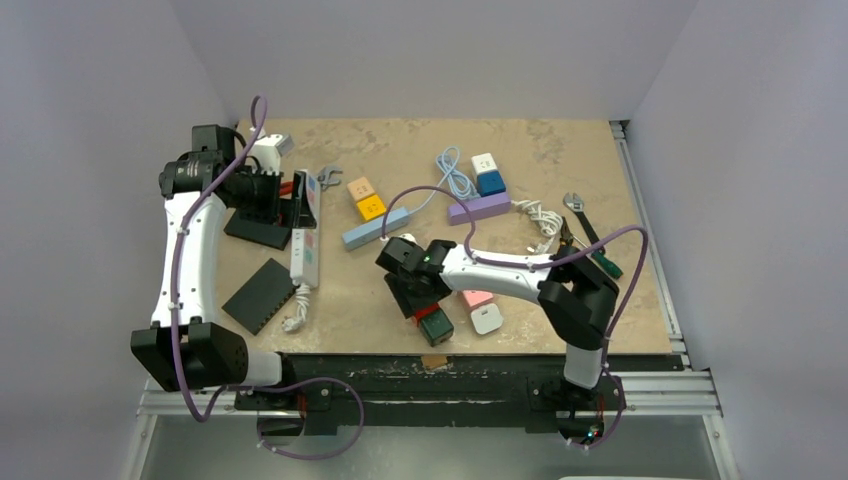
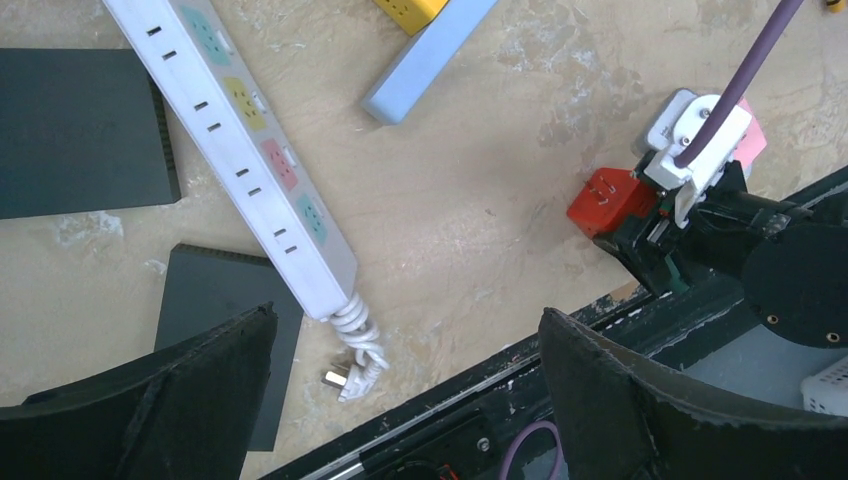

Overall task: Pull the plug off the socket
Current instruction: Move the plug to the center of the board, then pick up the plug from the center of the board.

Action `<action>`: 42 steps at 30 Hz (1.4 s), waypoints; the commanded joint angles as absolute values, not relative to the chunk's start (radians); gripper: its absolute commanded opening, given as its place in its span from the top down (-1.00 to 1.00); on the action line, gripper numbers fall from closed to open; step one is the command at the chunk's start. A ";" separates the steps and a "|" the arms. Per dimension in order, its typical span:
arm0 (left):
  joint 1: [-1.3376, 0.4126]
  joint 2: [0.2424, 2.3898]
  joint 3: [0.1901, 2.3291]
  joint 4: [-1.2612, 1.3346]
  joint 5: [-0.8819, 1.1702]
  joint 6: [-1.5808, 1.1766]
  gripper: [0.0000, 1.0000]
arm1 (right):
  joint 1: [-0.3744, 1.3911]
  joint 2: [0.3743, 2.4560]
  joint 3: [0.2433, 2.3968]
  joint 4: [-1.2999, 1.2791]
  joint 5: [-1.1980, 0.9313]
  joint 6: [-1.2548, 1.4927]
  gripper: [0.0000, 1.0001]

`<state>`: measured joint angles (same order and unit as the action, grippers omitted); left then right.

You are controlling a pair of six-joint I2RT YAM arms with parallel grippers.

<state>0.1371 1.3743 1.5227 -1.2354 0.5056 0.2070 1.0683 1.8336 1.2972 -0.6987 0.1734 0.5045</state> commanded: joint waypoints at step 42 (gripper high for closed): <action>-0.707 1.462 1.228 -0.779 0.133 -0.139 -1.00 | 0.407 1.333 1.228 -0.664 0.215 0.941 -0.98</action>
<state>-0.6254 1.3449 1.1477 -0.8780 0.2237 -0.0216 0.4496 1.4139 1.3167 -0.6975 0.1806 1.0199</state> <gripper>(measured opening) 0.998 0.987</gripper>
